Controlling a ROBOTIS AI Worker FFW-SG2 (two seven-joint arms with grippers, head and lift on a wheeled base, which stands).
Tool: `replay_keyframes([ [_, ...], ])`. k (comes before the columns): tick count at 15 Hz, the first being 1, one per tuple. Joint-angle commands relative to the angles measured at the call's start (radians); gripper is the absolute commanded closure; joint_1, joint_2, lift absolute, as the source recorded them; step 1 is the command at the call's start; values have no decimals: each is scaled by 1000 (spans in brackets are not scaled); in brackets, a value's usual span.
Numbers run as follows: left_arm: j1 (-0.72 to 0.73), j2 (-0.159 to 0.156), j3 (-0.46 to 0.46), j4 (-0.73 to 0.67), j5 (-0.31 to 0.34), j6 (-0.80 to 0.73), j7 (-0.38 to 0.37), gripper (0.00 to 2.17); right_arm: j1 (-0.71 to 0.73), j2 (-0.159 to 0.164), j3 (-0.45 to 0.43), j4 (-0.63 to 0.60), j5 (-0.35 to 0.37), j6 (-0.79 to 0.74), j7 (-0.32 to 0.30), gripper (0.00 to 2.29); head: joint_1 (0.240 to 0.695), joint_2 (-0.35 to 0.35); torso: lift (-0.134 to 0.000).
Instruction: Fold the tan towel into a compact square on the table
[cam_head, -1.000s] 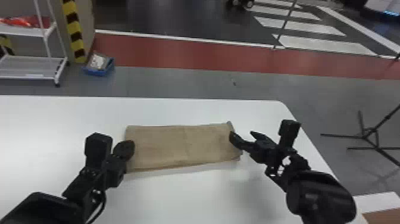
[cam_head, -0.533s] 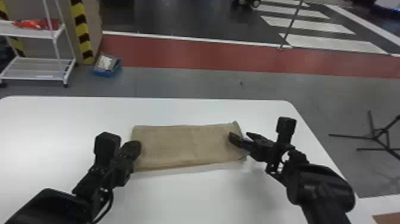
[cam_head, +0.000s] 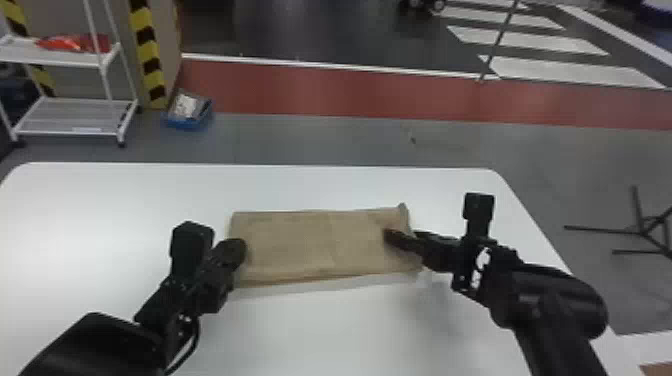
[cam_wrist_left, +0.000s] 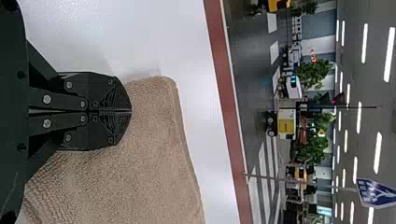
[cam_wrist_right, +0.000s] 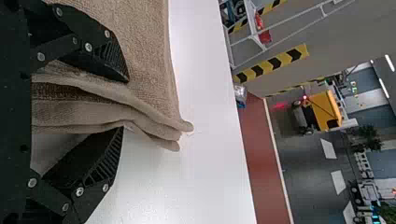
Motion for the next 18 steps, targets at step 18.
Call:
replay_keyframes([
  [18, -29, -8, -12, 5, -8, 59, -11, 2142, -17, 136, 270, -417, -36, 298, -113, 1332, 695, -34, -109],
])
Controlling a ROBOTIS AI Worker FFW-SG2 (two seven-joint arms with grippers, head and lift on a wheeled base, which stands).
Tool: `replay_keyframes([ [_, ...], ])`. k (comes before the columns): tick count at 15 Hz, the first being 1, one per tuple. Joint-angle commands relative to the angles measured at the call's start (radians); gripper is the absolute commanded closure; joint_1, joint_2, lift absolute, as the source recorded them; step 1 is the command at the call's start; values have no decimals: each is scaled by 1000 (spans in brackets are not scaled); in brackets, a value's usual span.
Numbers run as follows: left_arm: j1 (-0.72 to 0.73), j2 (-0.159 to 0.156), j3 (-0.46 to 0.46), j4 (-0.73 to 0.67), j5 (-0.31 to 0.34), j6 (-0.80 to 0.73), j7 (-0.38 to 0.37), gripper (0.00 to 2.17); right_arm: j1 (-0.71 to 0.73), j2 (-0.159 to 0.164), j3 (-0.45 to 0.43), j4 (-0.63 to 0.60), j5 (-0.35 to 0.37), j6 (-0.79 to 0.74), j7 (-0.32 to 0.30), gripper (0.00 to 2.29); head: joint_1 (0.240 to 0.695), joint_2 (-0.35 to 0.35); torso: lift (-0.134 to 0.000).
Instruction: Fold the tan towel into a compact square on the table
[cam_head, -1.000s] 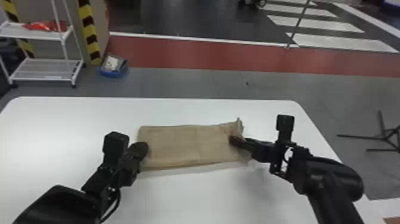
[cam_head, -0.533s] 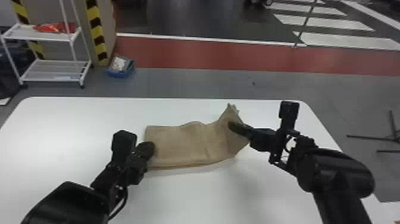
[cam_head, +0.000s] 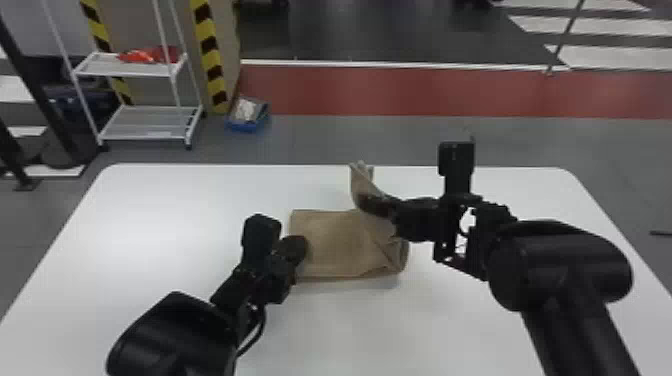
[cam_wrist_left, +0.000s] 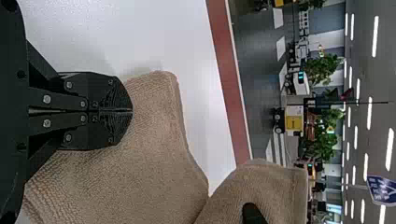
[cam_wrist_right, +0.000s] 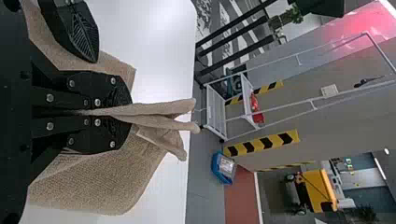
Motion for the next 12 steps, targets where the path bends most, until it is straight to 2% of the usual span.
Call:
replay_keyframes([
  [1, -2, 1, 2, 6, 0, 1, -1, 2138, -26, 15, 56, -2, 2, 49, -25, 1332, 695, -8, -109],
  [4, -8, 3, 6, 20, 1, 1, -3, 2142, -43, 26, 89, -2, 19, 129, -50, 1332, 695, 29, -109],
  [9, -10, 0, 5, 30, 1, -2, -6, 2142, -43, 34, 120, 29, 27, 105, -77, 1325, 695, 46, -109],
  [12, -13, 0, -2, 34, 0, -2, -3, 2142, -41, 50, 126, 53, 21, 89, -81, 1312, 695, 52, -109],
])
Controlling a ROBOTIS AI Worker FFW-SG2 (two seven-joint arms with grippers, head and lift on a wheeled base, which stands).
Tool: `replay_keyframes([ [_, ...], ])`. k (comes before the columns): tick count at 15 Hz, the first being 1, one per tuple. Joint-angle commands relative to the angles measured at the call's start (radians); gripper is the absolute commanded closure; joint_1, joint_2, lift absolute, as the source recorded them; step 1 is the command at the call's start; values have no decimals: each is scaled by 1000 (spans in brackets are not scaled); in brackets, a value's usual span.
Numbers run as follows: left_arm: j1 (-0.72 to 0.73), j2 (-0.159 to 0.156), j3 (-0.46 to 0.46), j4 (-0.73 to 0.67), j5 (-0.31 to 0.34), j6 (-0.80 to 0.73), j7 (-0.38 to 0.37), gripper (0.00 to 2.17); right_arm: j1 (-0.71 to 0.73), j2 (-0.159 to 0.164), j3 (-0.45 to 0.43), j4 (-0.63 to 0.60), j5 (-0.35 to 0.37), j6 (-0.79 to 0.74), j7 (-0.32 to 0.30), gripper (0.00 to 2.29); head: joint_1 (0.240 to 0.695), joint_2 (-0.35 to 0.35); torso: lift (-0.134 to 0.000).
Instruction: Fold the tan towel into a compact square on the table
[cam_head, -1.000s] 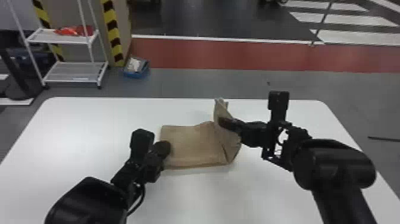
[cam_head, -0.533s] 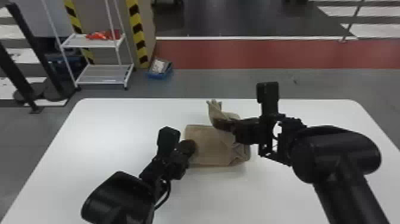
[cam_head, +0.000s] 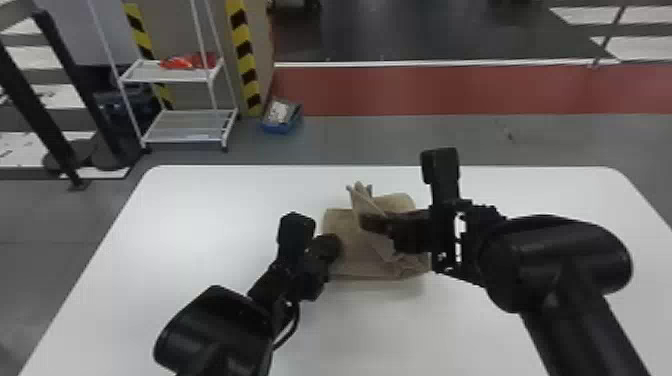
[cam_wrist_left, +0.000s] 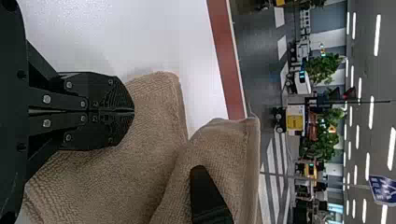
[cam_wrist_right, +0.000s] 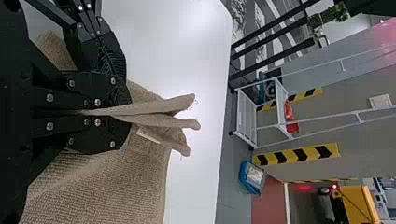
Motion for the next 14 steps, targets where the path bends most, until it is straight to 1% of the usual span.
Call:
replay_keyframes([
  [1, 0, 1, -2, 2, 0, 0, 0, 2142, 1, 11, 3, 13, -5, -3, 0, 1312, 695, 55, -109],
  [2, 0, 3, 0, 2, 0, 0, 0, 2142, 3, 13, 5, 13, -5, -3, 0, 1308, 695, 59, -109],
  [4, 0, 3, 3, 2, 1, 0, 2, 2142, 9, 16, 5, 16, -4, -6, 0, 893, 695, 66, -109],
  [5, 0, 3, 3, 2, 1, 0, 2, 2142, 12, 16, 5, 16, -7, -9, 0, 650, 695, 69, -109],
  [6, 0, 3, 2, 2, 1, 0, 2, 2142, 17, 14, 0, 16, -14, -6, 0, 201, 695, 71, -109],
  [7, 0, 1, 2, 2, 0, 0, 2, 2142, 27, 14, -6, 14, -16, -9, 0, 43, 695, 72, -109],
  [9, 0, 0, -2, 4, 0, 0, 3, 2142, 58, 11, -29, -9, -37, -9, 0, 46, 695, 70, -109],
  [10, 0, 0, -2, 5, 0, 0, 5, 2142, 79, 10, -56, -35, -65, -16, 6, 49, 695, 68, -109],
  [12, 0, 0, -2, 10, 1, 0, 5, 2142, 132, 2, -104, -116, -97, -16, 14, 49, 695, 61, -109],
  [14, 0, 0, -2, 10, 1, -3, 8, 2142, 208, -12, -162, -220, -100, -25, 25, 49, 695, 45, -109],
])
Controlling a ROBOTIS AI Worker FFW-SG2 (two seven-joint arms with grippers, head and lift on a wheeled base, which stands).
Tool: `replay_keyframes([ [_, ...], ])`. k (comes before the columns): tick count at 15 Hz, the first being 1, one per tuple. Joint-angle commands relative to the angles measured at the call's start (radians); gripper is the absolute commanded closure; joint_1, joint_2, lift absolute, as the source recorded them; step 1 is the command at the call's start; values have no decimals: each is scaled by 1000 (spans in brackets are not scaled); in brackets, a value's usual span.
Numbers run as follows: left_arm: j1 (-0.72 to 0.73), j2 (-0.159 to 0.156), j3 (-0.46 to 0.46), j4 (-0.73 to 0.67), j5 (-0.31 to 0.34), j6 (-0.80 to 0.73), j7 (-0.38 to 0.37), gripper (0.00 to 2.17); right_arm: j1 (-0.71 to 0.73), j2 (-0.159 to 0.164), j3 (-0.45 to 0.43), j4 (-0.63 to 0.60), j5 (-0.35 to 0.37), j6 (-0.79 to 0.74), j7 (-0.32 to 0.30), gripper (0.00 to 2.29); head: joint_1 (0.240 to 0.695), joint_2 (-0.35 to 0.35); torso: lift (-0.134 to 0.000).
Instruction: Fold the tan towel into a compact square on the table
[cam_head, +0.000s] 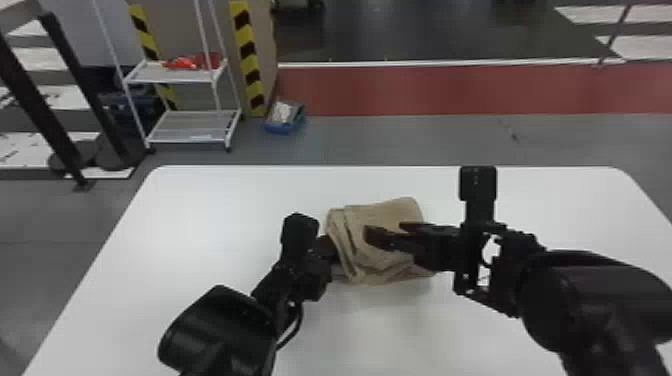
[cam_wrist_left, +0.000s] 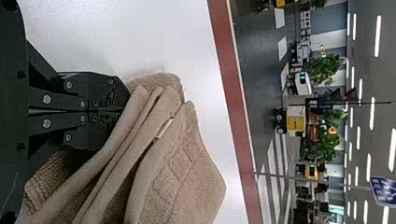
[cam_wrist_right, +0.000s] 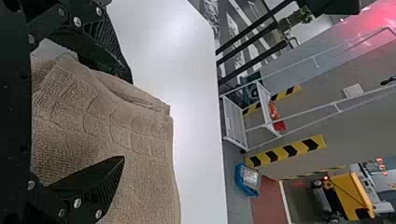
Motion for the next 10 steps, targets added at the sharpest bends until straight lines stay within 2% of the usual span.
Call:
replay_keyframes([
  [1, 0, -1, 0, 1, 2, -8, 2, 2142, 90, -22, -81, -126, -6, -4, 42, 221, 695, 36, -109],
  [2, 0, -1, 0, 1, 6, -17, 5, 2142, 125, -42, -108, -180, -18, 8, 60, 826, 695, 25, -109],
  [3, 0, -1, 2, 1, 12, -20, 11, 2142, 154, -68, -133, -219, -27, 36, 70, 1636, 695, 13, -109],
  [4, 0, -1, 2, 1, 17, -27, 13, 2142, 180, -100, -153, -251, -32, 91, 79, 2057, 695, 2, -109],
  [5, 2, -3, 3, 1, 17, -27, 16, 2142, 204, -113, -174, -275, -34, 106, 100, 2229, 695, -13, -109],
  [7, 2, -3, 0, -1, 17, -27, 19, 2142, 236, -113, -200, -281, -27, 109, 128, 2246, 695, -41, -109],
  [10, 6, -3, -2, -5, 17, -27, 19, 2142, 245, -113, -176, -220, -14, 57, 156, 2246, 695, -68, -109],
])
